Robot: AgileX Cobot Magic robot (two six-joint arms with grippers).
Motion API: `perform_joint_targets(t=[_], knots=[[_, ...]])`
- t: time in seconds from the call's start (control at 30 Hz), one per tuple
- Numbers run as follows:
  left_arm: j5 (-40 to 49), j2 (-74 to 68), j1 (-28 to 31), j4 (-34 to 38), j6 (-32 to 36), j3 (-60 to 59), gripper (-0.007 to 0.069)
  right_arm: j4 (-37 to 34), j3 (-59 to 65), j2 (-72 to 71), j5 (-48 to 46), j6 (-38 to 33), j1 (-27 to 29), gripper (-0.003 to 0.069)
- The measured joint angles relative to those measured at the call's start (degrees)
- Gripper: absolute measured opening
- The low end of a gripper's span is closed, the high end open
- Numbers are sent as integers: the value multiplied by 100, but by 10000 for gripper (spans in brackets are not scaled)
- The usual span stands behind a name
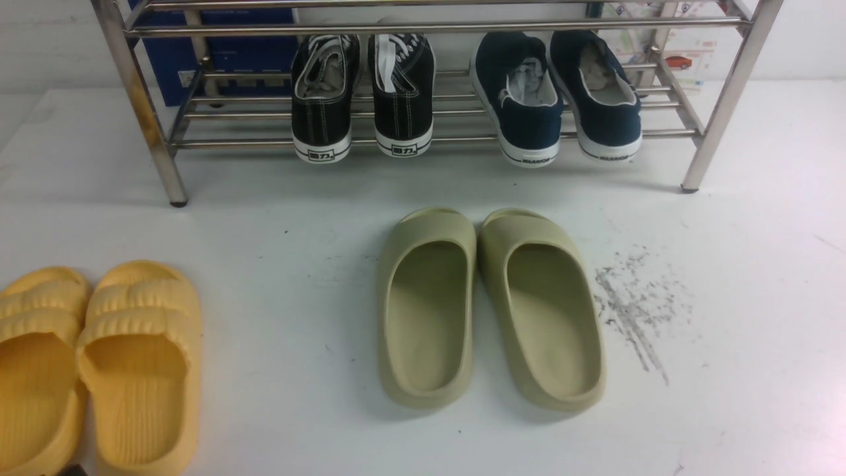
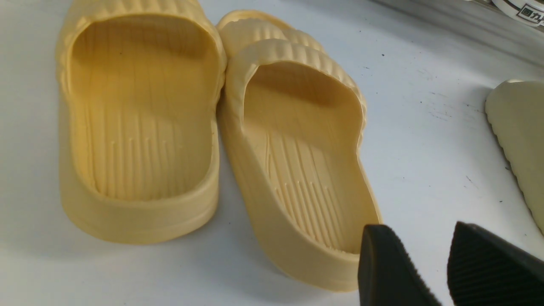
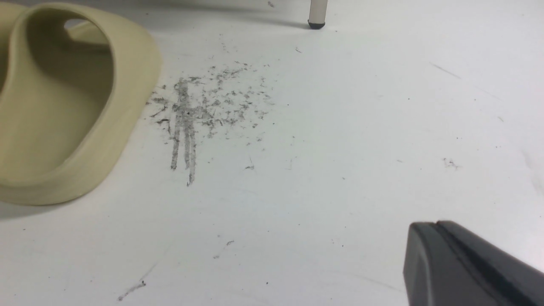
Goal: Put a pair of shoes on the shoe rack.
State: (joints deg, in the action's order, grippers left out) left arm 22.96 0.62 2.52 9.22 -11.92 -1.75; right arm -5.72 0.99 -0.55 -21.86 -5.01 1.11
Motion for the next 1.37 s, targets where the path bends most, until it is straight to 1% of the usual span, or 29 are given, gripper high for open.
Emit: perform_joint_targets(t=[1.37], knots=[[0,0,0,0,0,0,239,-12,0,0,0,0,0,74]])
